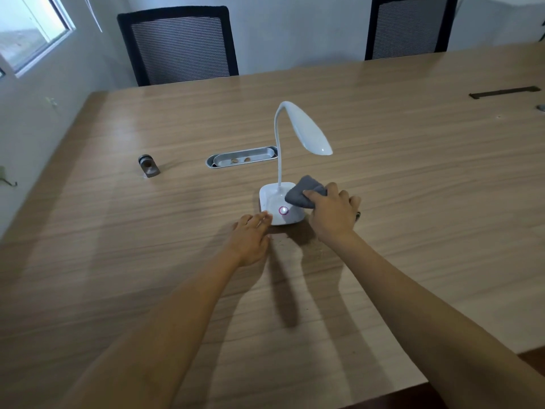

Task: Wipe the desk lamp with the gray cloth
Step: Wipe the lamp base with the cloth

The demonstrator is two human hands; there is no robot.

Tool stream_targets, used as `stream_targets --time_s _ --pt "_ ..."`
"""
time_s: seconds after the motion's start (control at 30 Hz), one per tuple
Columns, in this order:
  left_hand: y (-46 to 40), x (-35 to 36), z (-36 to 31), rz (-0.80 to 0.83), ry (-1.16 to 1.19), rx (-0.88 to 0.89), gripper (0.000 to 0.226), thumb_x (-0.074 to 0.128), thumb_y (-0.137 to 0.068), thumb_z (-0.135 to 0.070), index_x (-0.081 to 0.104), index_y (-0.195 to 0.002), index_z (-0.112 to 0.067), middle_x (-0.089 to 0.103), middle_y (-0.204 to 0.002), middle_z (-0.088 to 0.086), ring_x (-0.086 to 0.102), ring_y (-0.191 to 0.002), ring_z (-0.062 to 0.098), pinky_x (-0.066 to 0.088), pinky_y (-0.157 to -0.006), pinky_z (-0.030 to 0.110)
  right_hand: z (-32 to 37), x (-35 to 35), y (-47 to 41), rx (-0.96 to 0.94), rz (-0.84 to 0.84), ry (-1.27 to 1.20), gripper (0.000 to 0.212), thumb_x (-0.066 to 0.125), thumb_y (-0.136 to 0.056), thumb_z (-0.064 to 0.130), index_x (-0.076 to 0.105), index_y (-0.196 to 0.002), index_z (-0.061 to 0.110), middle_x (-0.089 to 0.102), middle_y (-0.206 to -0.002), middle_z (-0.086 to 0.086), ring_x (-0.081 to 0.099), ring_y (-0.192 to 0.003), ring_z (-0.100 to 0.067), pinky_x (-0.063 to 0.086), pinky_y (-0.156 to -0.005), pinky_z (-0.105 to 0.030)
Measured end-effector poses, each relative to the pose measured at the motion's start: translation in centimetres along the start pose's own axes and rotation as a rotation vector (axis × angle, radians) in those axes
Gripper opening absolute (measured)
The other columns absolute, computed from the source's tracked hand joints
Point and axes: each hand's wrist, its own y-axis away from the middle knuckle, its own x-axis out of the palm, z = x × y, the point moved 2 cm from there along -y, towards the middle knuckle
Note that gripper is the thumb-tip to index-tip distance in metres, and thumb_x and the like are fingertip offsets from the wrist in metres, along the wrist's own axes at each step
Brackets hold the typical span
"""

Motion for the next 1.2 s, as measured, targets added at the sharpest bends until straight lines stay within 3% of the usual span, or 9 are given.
stream_targets --time_s 0.2,0.33,0.47,0.63,0.77,0.83,0.97,1.1,1.2 --pt "0.0 -0.3 0.2 -0.008 0.012 0.003 0.057 0.032 -0.099 -0.034 0.021 -0.153 -0.019 0.019 -0.161 -0.002 0.022 -0.143 0.030 0.025 -0.118 0.045 0.5 1.3 1.3 -0.070 0.131 0.067 0.038 0.039 -0.095 0.025 0.056 -0.128 0.035 0.044 -0.132 -0.008 0.042 -0.117 -0.034 0.024 -0.100 -0.041" --pt "-0.3 -0.7 0.1 -0.038 0.079 -0.006 0.051 0.033 -0.100 -0.032 0.032 -0.149 -0.018 0.029 -0.158 -0.001 0.024 -0.143 0.028 0.024 -0.118 0.043 -1.5 0.7 2.7 -0.125 0.060 0.130 0.041 0.044 -0.091 0.020 0.058 -0.125 0.037 0.043 -0.134 -0.007 0.042 -0.115 -0.035 0.018 -0.092 -0.041" --pt "-2.2 -2.7 0.1 -0.101 0.172 0.016 0.042 0.039 -0.097 -0.018 0.051 -0.137 -0.013 0.049 -0.145 0.010 0.035 -0.136 0.030 0.024 -0.115 0.036 -2.4 -0.8 1.0 -0.059 -0.046 0.057 0.049 0.049 -0.087 0.014 0.054 -0.129 0.038 0.044 -0.134 -0.009 0.044 -0.114 -0.036 0.016 -0.089 -0.040" --pt "-4.7 -4.3 1.5 -0.022 0.065 -0.029 0.051 0.035 -0.098 -0.022 0.035 -0.148 -0.019 0.029 -0.159 0.005 0.025 -0.142 0.031 0.025 -0.118 0.044 -1.0 0.7 -1.2 0.009 0.058 -0.049 0.049 0.043 -0.090 0.015 0.051 -0.132 0.041 0.042 -0.133 -0.009 0.044 -0.114 -0.036 0.023 -0.099 -0.044" --pt "-5.6 -4.4 2.6 0.078 0.004 -0.047 0.054 0.031 -0.099 -0.029 0.023 -0.153 -0.024 0.021 -0.162 0.000 0.022 -0.145 0.030 0.024 -0.118 0.048 -1.0 2.2 -0.6 -0.013 0.133 -0.064 0.051 0.043 -0.090 0.015 0.049 -0.131 0.045 0.042 -0.135 -0.006 0.044 -0.115 -0.033 0.025 -0.098 -0.043" --pt "-5.9 -4.3 2.7 0.097 0.009 -0.040 0.053 0.031 -0.099 -0.027 0.025 -0.152 -0.025 0.024 -0.161 0.001 0.023 -0.144 0.030 0.026 -0.118 0.048 -1.6 2.4 0.3 -0.060 0.139 -0.023 0.053 0.045 -0.088 0.015 0.049 -0.131 0.046 0.042 -0.135 -0.005 0.044 -0.115 -0.033 0.023 -0.095 -0.042" --pt "-6.3 -4.5 2.5 0.069 0.105 -0.031 0.050 0.037 -0.096 -0.019 0.040 -0.145 -0.025 0.048 -0.145 0.011 0.037 -0.134 0.032 0.036 -0.110 0.044 -3.0 1.6 1.3 -0.017 0.123 -0.030 0.052 0.046 -0.086 0.015 0.053 -0.128 0.045 0.045 -0.130 -0.005 0.045 -0.111 -0.032 0.025 -0.094 -0.042" --pt "-6.7 -4.7 2.7 0.067 0.117 -0.023 0.046 0.037 -0.098 -0.022 0.045 -0.143 -0.028 0.052 -0.142 0.012 0.045 -0.128 0.032 0.039 -0.108 0.044 -1.7 0.1 -0.1 0.049 0.000 -0.132 0.050 0.049 -0.086 0.016 0.054 -0.129 0.040 0.047 -0.129 -0.007 0.048 -0.108 -0.034 0.027 -0.093 -0.043" --pt "-6.8 -4.6 2.8 0.085 0.135 -0.033 0.044 0.037 -0.099 -0.026 0.046 -0.142 -0.032 0.052 -0.142 0.011 0.049 -0.127 0.033 0.041 -0.108 0.045 0.0 0.3 -1.7 0.092 0.048 -0.158 0.049 0.046 -0.090 0.019 0.049 -0.133 0.040 0.044 -0.133 -0.008 0.047 -0.113 -0.035 0.027 -0.098 -0.044"
